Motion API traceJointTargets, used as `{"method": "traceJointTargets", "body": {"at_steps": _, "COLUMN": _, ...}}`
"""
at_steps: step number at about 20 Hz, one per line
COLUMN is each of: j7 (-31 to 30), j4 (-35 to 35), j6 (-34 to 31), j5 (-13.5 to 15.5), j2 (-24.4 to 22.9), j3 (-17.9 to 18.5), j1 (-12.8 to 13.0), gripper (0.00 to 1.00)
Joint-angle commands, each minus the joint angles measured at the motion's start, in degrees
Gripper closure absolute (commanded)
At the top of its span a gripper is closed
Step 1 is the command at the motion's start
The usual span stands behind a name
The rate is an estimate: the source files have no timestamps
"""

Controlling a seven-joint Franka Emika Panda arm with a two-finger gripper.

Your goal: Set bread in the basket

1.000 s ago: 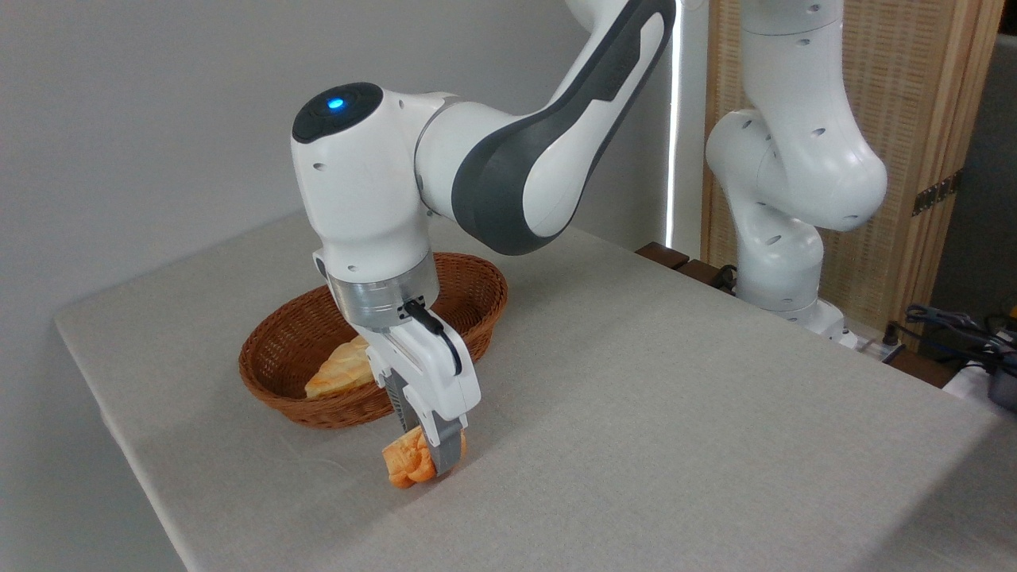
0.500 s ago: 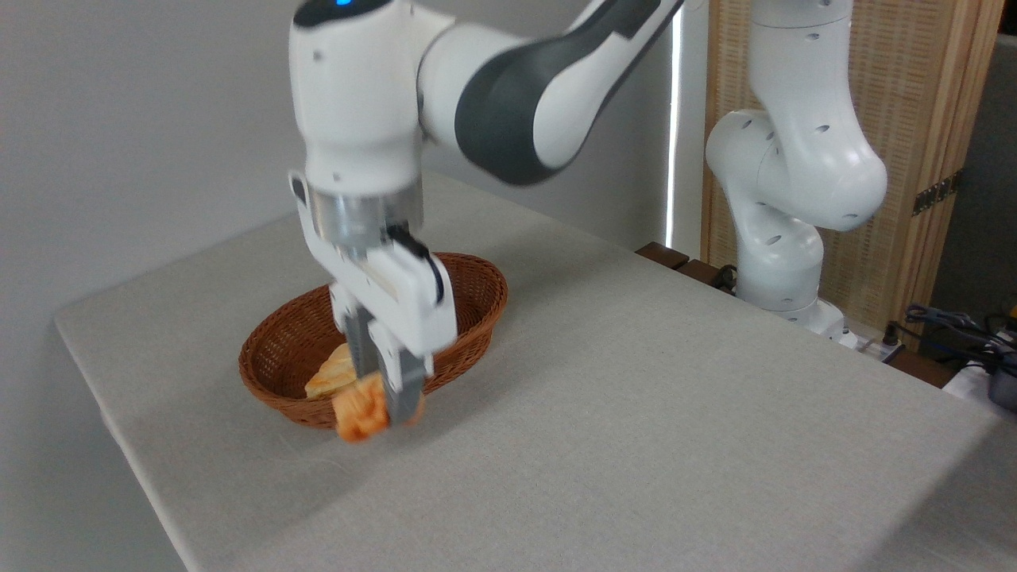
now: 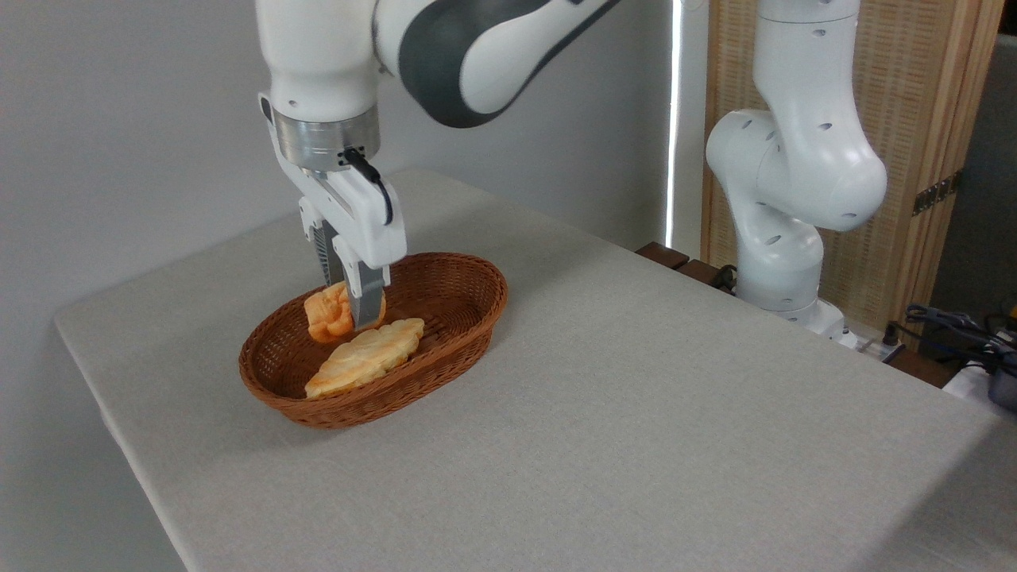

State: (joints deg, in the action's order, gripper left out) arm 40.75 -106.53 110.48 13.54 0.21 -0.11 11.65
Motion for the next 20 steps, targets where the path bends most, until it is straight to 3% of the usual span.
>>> {"method": "traceJointTargets", "body": {"at_steps": 1, "j7": -2.5, "j4": 0.1, "j6": -1.0, "j5": 1.0, "j2": 1.6, "j3": -2.3, "j1": -0.1, "gripper": 0.0}}
{"method": "traceJointTargets", "body": {"at_steps": 5, "j7": -2.6, "j4": 0.2, "j6": -1.1, "j5": 3.7, "j2": 3.4, "j3": -3.5, "j1": 0.2, "gripper": 0.0}}
{"method": "traceJointTargets", "body": {"at_steps": 12, "j7": -2.7, "j4": 0.6, "j6": -1.1, "j5": 4.0, "j2": 4.3, "j3": -3.9, "j1": 0.2, "gripper": 0.0}}
{"method": "traceJointTargets", "body": {"at_steps": 17, "j7": -4.7, "j4": 3.2, "j6": -2.4, "j5": 4.6, "j2": 0.9, "j3": -2.6, "j1": -0.6, "gripper": 0.0}}
{"method": "traceJointTargets", "body": {"at_steps": 20, "j7": -4.5, "j4": 3.7, "j6": -5.0, "j5": 6.7, "j2": -1.2, "j3": 0.3, "j1": -0.6, "gripper": 0.0}}
